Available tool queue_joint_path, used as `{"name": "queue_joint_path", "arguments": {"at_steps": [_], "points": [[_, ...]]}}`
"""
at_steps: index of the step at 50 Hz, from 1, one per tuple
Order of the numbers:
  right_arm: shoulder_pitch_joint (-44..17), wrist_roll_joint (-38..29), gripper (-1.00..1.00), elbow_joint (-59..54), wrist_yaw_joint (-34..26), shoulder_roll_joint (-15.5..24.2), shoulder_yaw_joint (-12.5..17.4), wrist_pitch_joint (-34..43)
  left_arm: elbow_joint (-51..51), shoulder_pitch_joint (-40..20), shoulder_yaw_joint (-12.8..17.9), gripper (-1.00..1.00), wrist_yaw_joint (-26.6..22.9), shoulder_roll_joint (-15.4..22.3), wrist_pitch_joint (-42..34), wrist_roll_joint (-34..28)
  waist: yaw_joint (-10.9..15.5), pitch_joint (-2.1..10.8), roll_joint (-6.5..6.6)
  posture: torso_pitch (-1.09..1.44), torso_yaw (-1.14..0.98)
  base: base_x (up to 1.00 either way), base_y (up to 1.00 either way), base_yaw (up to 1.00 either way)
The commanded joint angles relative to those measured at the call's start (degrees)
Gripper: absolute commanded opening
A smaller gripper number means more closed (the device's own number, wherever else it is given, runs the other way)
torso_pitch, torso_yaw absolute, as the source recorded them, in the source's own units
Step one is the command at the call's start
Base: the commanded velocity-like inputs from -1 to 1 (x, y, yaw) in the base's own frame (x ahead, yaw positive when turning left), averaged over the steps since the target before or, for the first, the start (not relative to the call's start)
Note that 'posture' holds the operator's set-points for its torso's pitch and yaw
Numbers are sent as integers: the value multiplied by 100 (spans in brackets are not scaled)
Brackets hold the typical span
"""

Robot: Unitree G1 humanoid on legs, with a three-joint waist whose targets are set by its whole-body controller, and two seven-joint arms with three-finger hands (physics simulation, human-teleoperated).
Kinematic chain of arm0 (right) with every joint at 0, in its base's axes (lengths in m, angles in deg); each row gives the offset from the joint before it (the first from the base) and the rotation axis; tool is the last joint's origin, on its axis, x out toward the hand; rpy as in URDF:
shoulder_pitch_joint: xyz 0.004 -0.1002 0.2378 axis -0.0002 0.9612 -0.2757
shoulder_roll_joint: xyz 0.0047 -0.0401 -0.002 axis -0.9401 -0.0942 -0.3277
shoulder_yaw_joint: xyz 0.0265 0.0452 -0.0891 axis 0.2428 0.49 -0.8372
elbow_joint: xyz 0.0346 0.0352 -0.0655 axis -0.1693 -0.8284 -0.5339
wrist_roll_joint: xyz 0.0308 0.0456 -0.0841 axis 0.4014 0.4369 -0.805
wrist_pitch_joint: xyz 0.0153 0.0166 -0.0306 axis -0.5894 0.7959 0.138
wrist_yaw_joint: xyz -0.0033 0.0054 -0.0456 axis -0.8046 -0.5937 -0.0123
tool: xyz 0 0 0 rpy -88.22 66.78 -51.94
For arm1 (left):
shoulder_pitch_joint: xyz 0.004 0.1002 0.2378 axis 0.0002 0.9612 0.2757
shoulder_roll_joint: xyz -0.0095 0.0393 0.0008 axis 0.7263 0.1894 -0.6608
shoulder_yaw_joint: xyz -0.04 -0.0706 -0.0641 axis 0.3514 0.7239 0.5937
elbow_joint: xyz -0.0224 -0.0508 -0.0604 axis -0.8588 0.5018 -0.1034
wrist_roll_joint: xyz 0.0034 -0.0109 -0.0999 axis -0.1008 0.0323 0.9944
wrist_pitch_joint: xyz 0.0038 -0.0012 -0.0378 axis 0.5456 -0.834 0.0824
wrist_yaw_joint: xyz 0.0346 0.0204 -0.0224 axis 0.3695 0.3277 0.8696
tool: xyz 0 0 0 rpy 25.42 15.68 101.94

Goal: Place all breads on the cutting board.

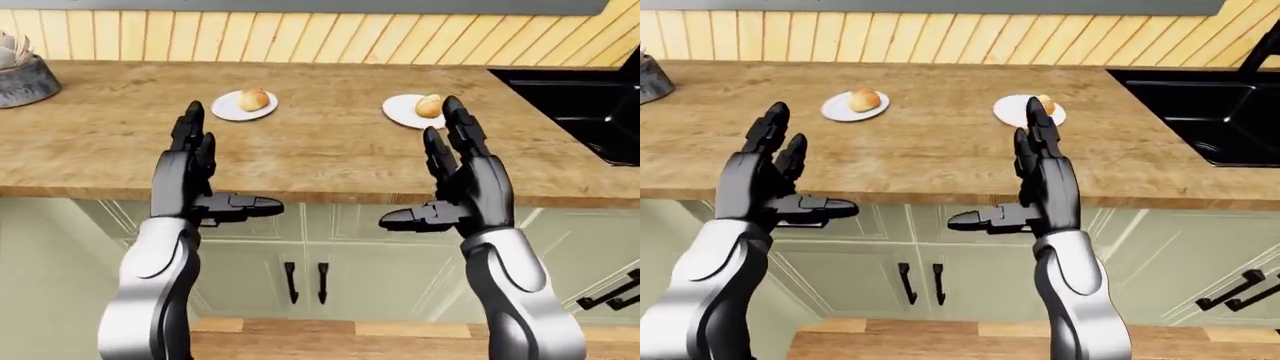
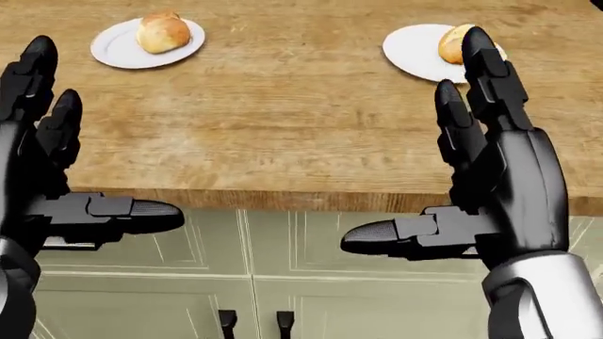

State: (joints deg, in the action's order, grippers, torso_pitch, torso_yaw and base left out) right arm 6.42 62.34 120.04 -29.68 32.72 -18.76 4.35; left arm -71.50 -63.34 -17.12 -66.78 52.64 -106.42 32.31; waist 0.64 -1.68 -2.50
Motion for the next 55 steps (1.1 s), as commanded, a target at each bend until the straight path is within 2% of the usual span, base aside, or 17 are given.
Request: {"name": "queue_joint_path", "arguments": {"at_steps": [1, 2, 7, 12, 16, 17, 21, 27, 29, 31, 37, 41, 42, 45, 49, 53, 55], "points": [[-113, 3, 100, 198, 36, 51, 65, -140, -198, -133, -9, 100, -14, 17, 115, 45, -72, 167, -273, 0, 0, 0, -17, 0], [-121, -9, 100, 193, 43, 60, 63, -138, -223, -155, 3, 100, -8, 27, 73, 55, -39, 92, -58, 0, 0, 0, 0, 0], [-123, -61, 100, 157, 38, 79, 51, -153, -243, -193, 104, 100, 22, 89, 32, 148, -109, 108, 66, 0, 0, 2, 0, 0], [-151, -46, 100, 163, 67, 58, 82, -128, -163, -185, 108, 100, 26, 112, 111, 166, -142, -244, 511, 0, 0, 48, 0, 0], [-149, -31, 100, 192, 80, 68, 88, -116, -223, -205, 105, 100, 52, 119, 39, 188, -174, -74, 1096, 0, 0, 77, 0, 0], [-153, -26, 100, 198, 85, 70, 95, -112, -207, -220, 106, 100, 54, 121, 44, 192, -137, -299, 860, 0, 0, 78, 0, 0], [-168, -1, 100, 160, 96, 81, 127, -130, -217, -263, 83, 100, 74, 128, -2, 195, -78, -12, 631, 0, 0, 78, 0, 0], [-184, 8, 100, 164, 114, 84, 104, -134, -202, -307, 144, 100, 60, 170, -13, 232, 132, 104, 290, 0, 0, 75, 0, 0], [-180, 24, 100, 176, 116, 77, 111, -165, -226, -310, 174, 100, 69, 188, -31, 261, 79, 309, -169, 0, 0, 2, 0, 0], [-176, 109, 100, 183, 122, 57, 145, -179, -244, -309, 186, 100, 83, 202, -44, 280, 100, -83, -239, 0, 0, 0, 0, 0], [-166, 204, 100, 283, 175, 100, 203, -185, -443, -357, 293, 100, 135, 265, -242, 420, -37, -169, 82, 0, 0, 0, 0, 0], [-170, 265, 100, 354, 229, 125, 234, -156, -525, -387, 347, 100, 157, 309, -336, 492, 8, 63, 525, 0, 0, 0, 0, 0], [-181, 270, 100, 375, 243, 134, 230, -133, -537, -388, 362, 100, 163, 322, -344, 507, -71, 54, 363, 0, 0, 0, 0, 0], [-185, 292, 100, 487, 247, 150, 215, -89, -595, -418, 390, 100, 198, 356, -414, 568, 11, 224, 658, 0, 0, -41, 4, 0], [-198, 298, 100, 524, 255, 155, 207, -74, -627, -420, 415, 100, 215, 385, -457, 617, -12, 247, 505, 0, 0, -44, 13, 0], [-248, 295, 100, 524, 279, 158, 201, -38, -591, -427, 434, 100, 222, 417, -432, 640, 54, -17, 178, 0, 0, -14, 7, 0], [-226, 272, 100, 481, 266, 156, 184, -95, -581, -451, 469, 100, 228, 444, -453, 664, 93, 90, -118, 0, 0, 0, 0, 0]]}}
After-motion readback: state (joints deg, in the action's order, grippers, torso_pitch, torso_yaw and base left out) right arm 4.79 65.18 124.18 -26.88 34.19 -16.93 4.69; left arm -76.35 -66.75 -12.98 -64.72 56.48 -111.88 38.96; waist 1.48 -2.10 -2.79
